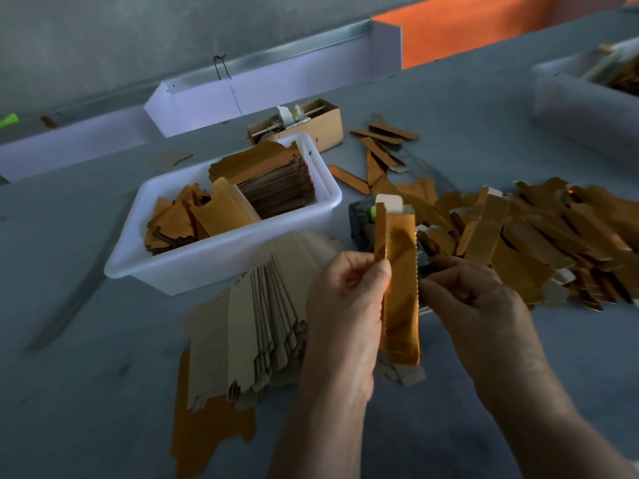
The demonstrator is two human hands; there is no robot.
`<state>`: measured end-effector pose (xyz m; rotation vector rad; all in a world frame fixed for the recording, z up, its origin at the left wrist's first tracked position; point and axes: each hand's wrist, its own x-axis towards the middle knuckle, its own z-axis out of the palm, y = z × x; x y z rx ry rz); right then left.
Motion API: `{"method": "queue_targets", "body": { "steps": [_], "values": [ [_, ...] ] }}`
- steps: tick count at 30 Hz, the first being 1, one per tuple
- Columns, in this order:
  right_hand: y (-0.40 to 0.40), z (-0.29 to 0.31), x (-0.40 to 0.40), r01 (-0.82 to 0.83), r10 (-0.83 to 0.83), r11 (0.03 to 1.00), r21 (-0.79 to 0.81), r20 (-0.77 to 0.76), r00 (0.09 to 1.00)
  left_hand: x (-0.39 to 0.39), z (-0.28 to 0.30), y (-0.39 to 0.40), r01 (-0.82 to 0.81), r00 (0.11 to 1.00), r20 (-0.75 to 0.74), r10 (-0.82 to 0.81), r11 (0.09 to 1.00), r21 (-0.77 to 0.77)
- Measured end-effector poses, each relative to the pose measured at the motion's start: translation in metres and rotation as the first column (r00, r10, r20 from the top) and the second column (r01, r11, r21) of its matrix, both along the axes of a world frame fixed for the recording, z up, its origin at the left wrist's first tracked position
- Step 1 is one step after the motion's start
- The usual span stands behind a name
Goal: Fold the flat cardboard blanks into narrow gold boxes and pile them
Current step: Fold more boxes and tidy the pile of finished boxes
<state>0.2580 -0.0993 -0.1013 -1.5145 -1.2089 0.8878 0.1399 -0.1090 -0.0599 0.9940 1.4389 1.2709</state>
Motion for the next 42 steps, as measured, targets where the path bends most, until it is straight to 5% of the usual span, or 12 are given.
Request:
{"method": "queue_targets", "body": {
  "steps": [10, 16, 20, 25, 28, 35, 42],
  "values": [
    [-0.002, -0.003, -0.004, 0.008, -0.009, 0.999, 0.05, 0.008, 1.0, 0.003, -0.006, 0.002, 0.154, 0.925, -0.349, -0.152, 0.988, -0.022],
    [0.004, 0.001, -0.005, 0.021, -0.066, 0.987, 0.158, 0.287, 0.956, 0.005, 0.0, 0.006, 0.155, 0.808, -0.574, -0.131, 0.988, -0.007],
    [0.003, 0.003, 0.003, 0.023, -0.065, 0.989, 0.149, 0.281, 0.958, 0.013, 0.005, 0.002, 0.193, 0.718, -0.687, -0.115, 0.981, 0.038],
    [-0.012, 0.005, 0.012, -0.013, -0.01, 0.991, 0.132, 0.171, 0.985, 0.005, 0.005, 0.003, 0.133, 0.875, -0.463, -0.14, 0.99, -0.047],
    [-0.022, 0.016, 0.016, -0.038, 0.046, 0.994, 0.102, -0.076, 0.996, -0.001, 0.005, -0.005, 0.081, 0.963, -0.252, -0.093, 0.995, -0.056],
    [-0.033, 0.045, 0.017, -0.416, 0.443, 0.888, 0.197, -0.115, 0.889, -0.01, 0.012, -0.025, 0.155, 0.97, -0.184, -0.16, 0.987, -0.041],
    [-0.027, 0.04, 0.013, -0.452, 0.474, 0.872, 0.189, -0.088, 0.876, -0.012, 0.012, -0.028, 0.167, 0.982, -0.074, -0.173, 0.983, -0.074]
  ]
}}
